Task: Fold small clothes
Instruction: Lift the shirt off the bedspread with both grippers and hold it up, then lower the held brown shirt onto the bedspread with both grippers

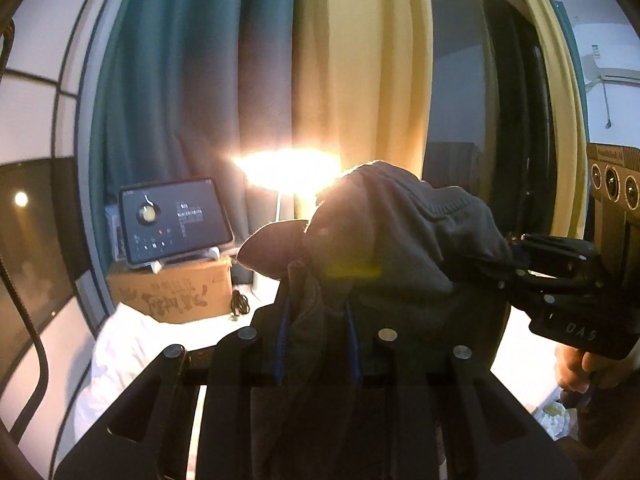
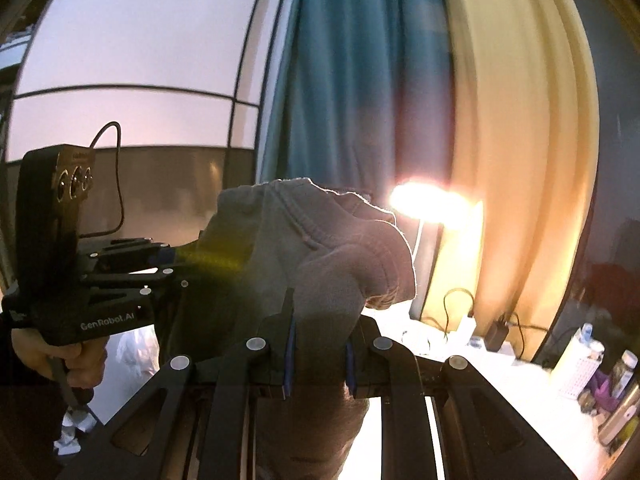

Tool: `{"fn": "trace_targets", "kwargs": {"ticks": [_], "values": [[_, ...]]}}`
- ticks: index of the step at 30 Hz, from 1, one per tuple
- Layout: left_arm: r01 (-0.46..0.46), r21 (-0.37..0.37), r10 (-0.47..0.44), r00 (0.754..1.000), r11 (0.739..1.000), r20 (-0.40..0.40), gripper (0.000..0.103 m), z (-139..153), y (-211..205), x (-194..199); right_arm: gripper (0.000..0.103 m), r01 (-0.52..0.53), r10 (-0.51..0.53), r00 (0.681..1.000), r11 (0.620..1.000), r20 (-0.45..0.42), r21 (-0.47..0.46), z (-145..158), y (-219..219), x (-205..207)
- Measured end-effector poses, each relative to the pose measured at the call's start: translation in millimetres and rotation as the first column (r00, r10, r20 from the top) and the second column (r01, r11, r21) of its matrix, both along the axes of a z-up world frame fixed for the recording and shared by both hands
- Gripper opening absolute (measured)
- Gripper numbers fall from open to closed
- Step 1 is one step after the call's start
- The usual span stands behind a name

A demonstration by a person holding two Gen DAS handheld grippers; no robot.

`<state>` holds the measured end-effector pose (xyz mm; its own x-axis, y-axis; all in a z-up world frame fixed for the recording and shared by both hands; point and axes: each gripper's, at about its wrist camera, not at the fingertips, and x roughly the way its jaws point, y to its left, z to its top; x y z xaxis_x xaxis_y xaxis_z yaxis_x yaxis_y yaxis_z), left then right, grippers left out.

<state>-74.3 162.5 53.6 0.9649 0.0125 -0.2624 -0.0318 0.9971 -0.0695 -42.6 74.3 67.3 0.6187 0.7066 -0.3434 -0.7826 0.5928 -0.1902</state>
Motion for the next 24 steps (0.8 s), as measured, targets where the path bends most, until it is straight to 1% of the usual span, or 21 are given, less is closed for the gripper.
{"fn": "trace_targets", "kwargs": {"ticks": [4,14,18,24], "values": [[0.009,-0.017,-0.010,0.999,1.000,-0.032,0.022,-8,3,19,0.019,0.020,-0.019,0.999,1.000,-0.035,0.001,-10,2,20],[0.033,-0.024,-0.036,0.991,0.999,-0.128,0.022,-27,11,66,0.019,0.070,-0.070,0.990,0.998,-0.123,-0.004,-38,11,78],[0.035,-0.036,-0.041,0.985,0.999,-0.169,0.022,-38,16,86,0.019,0.078,-0.079,0.985,0.997,-0.156,-0.015,-51,13,98],[0.036,-0.042,-0.045,0.972,0.998,-0.233,0.022,-56,24,117,0.019,0.079,-0.084,0.969,0.996,-0.233,-0.029,-75,18,138]]}}
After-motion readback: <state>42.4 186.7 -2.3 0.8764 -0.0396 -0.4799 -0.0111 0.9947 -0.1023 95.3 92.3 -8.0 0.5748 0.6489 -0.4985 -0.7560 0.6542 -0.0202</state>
